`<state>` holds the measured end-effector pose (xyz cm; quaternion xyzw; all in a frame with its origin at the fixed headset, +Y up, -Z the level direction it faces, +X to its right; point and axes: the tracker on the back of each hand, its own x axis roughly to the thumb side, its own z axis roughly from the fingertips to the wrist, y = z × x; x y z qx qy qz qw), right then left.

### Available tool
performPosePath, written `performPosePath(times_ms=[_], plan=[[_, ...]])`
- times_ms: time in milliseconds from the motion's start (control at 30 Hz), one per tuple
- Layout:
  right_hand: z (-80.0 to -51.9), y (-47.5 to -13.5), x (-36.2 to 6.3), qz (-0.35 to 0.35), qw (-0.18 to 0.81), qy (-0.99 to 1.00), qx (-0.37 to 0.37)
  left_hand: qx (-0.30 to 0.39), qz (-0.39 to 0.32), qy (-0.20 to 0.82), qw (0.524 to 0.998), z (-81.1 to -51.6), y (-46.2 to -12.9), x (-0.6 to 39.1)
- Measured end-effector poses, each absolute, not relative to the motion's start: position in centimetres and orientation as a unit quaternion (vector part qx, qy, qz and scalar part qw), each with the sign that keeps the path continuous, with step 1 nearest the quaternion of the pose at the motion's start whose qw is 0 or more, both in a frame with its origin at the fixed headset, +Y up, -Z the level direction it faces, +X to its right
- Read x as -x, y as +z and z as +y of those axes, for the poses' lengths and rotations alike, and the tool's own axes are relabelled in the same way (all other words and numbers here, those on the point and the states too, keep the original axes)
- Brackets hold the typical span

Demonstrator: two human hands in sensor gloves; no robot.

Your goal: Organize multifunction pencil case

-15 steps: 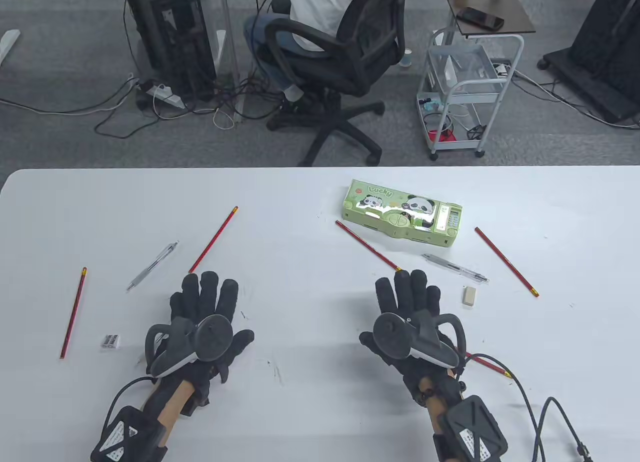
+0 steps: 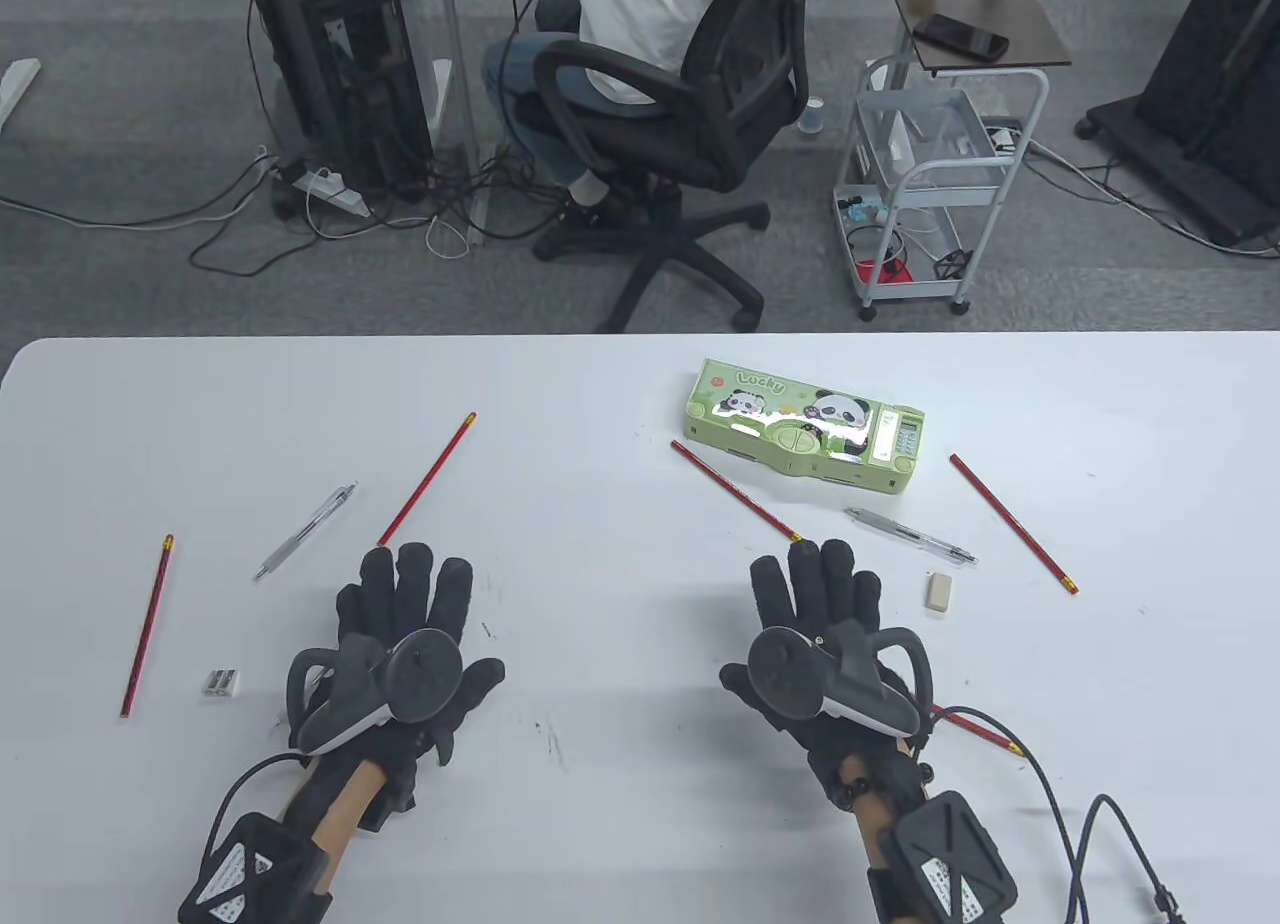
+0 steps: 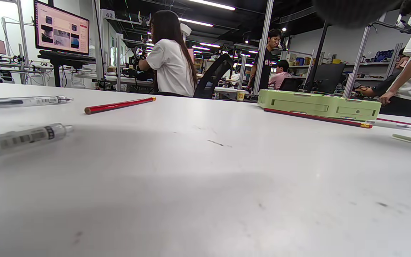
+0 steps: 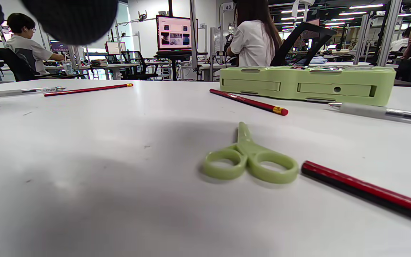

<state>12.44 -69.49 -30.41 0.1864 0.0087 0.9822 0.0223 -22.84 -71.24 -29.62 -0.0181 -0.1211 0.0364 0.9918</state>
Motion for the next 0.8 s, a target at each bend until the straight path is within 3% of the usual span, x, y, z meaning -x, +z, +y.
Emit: performPosePath(times_ms=[800], plan=[[-70.52, -31.22, -12.74, 0.046, 0.010, 0.982, -0.182, 0.005, -0.110, 0.047, 0.993, -70.77, -29.51, 23.81]])
